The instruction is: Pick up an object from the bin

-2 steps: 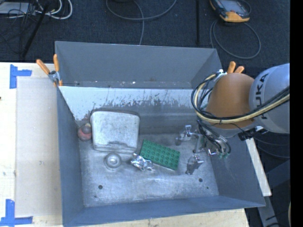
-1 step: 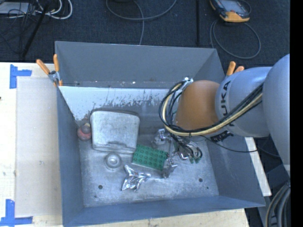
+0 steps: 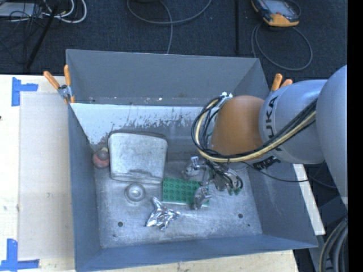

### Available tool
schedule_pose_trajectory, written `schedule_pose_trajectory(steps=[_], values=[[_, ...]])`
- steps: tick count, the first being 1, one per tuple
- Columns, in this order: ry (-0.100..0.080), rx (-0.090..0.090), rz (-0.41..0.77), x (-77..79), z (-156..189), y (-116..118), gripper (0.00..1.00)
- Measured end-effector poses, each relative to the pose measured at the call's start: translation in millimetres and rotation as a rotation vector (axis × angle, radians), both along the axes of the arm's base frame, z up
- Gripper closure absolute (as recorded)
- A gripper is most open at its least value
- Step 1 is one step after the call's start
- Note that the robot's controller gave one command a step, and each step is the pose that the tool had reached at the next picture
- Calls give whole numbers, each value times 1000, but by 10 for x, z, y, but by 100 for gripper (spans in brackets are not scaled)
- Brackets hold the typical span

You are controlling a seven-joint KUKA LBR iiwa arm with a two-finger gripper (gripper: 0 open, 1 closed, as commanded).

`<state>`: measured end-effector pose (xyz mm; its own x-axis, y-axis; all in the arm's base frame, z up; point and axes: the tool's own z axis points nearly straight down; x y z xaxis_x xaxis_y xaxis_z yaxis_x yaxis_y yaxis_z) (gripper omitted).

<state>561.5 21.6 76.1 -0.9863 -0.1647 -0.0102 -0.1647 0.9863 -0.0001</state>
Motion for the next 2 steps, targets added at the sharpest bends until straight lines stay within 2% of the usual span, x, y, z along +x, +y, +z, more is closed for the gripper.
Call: schedule_pose_trajectory(steps=[1, 2], values=[[1, -1, 29, 69, 1636, 95, 100], [9, -1, 29, 51, 1590, 94, 0]])
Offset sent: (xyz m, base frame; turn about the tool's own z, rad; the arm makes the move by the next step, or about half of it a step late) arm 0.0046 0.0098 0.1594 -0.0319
